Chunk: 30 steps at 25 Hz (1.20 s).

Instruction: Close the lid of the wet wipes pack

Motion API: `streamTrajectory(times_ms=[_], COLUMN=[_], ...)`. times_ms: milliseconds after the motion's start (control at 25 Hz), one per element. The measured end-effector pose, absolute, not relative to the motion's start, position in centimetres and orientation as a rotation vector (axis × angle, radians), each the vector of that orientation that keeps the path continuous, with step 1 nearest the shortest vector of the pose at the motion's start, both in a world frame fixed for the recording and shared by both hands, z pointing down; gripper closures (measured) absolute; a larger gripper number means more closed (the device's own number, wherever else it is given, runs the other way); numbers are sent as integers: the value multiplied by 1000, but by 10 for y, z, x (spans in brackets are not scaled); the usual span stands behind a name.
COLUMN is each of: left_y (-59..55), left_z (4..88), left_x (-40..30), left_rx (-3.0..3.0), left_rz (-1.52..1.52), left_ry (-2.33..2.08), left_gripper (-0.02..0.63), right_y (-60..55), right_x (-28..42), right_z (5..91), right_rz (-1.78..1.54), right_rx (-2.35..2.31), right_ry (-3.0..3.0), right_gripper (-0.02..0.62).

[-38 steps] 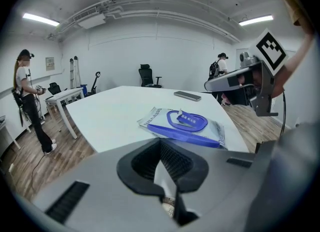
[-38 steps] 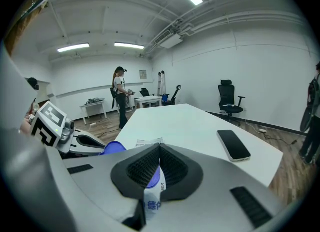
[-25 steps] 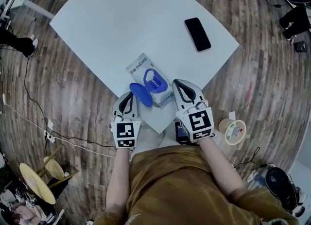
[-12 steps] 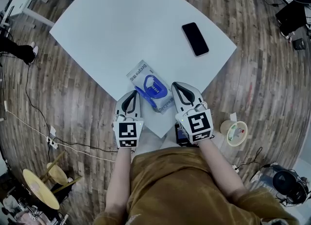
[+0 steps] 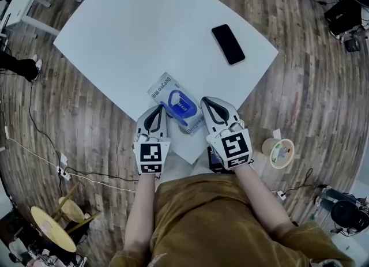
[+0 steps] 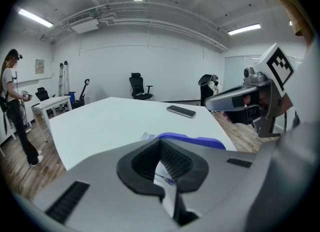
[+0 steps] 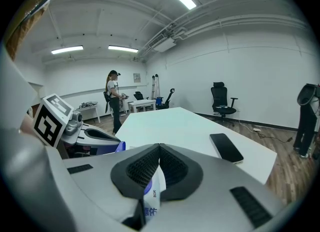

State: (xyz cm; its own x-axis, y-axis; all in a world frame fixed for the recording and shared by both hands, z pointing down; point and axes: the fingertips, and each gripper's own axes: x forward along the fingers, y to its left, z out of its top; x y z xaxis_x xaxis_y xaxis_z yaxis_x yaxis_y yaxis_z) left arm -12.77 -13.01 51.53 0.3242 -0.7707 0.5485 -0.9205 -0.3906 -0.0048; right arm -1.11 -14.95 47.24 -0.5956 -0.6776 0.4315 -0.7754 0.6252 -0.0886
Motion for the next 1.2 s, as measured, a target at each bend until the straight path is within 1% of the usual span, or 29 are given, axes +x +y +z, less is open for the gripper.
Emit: streamTrajectory(times_ms=[1200], left_y=[-142], left_z=[522], left_x=[-110], left_rx=[2338], left_rz=[680], left_ry=[-1436], left_gripper=[600], right_y=[-114], right_x=[-61], right_z=[476], right_rz=[469], right_rx=[880], right_ry=[-2660], right_gripper=[586])
